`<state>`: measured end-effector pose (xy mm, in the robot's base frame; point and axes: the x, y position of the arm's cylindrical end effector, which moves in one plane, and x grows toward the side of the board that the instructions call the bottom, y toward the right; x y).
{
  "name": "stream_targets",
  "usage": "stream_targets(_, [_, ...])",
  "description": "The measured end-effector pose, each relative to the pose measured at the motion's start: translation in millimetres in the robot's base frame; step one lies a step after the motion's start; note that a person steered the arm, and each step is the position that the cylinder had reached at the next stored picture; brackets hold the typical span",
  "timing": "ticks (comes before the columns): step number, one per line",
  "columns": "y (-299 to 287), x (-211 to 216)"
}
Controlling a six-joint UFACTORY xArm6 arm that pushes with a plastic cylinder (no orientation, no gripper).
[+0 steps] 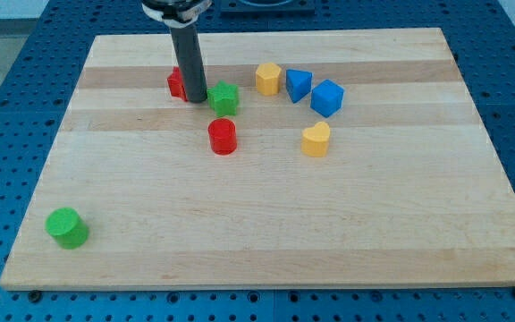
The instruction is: Move green star to red circle
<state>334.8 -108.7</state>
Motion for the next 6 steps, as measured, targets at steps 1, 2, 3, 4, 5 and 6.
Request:
stream_targets(1, [4.7, -15.3])
stream_targets(2, [34.4, -15.6])
stream_targets(3, [63.6, -15.6])
stream_targets(4, [79.6, -14.4])
stream_targets(5, [80.6, -1.3])
stream_targets(6, [77.7, 13.5])
